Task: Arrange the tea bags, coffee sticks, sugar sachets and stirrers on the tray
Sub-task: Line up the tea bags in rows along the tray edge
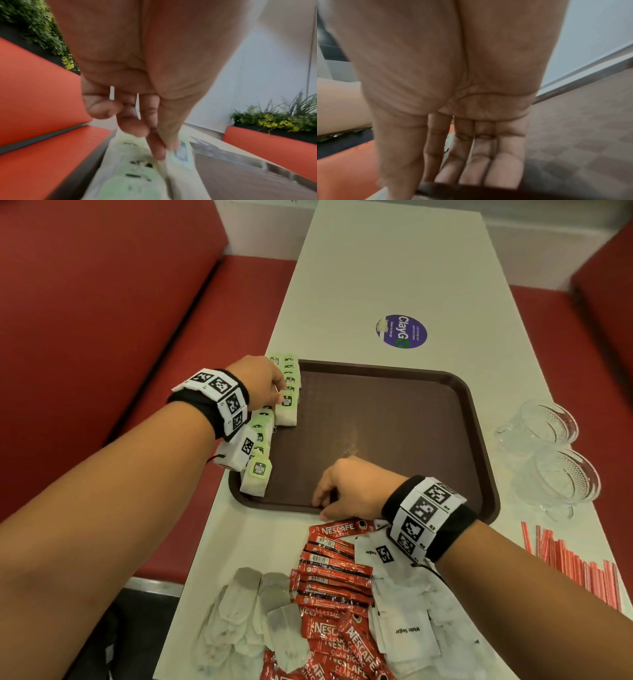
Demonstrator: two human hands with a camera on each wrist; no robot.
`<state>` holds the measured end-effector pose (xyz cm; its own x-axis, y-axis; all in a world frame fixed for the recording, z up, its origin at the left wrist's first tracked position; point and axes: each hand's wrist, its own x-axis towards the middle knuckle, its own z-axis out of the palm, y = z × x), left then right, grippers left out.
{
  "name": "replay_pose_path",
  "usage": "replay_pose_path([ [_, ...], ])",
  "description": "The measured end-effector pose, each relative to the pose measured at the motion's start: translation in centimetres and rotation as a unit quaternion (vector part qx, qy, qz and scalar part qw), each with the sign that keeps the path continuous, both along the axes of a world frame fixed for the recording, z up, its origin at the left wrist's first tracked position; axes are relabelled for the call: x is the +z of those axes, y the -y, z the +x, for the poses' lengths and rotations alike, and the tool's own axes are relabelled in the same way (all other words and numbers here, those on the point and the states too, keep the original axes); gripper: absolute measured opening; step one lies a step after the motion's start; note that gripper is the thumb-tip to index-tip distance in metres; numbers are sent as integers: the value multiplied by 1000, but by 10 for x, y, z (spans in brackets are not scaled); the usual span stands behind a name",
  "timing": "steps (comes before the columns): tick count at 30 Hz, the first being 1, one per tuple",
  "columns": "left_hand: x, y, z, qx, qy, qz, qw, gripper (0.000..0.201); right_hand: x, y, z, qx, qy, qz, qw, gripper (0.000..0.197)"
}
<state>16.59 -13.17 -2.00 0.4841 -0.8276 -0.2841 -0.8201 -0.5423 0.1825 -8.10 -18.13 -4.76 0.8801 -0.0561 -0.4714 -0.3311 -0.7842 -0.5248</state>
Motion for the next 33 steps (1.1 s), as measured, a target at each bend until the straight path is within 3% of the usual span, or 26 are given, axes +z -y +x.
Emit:
replay_pose_path([
  [5, -8, 15, 4, 34, 19, -1, 999, 23, -2, -1, 1, -9, 3, -3, 1000, 21],
  [11, -10, 34, -12, -34, 68, 73, 994, 47, -1, 0, 0, -15, -5, 7, 1000, 20],
  [18, -19, 39, -17, -33, 84, 110, 990, 37, 2, -2, 0, -14, -10, -2, 1000, 20],
  [20, -7, 32, -22, -39, 91, 106, 989, 44, 7, -5, -2, -14, -13, -13, 1000, 22],
  [26, 39, -44, -77, -53, -27, -72, 996, 25, 31, -26, -15, 4, 13, -84, 996, 36],
  [29, 38, -97, -112, -78, -74, -85, 991, 18, 38, -47, -29, 23, 48, -111, 992, 35],
  [33, 19, -155, -147, -129, -81, -93, 984, 6, 39, -83, -50, 44, 69, -92, 992, 33],
])
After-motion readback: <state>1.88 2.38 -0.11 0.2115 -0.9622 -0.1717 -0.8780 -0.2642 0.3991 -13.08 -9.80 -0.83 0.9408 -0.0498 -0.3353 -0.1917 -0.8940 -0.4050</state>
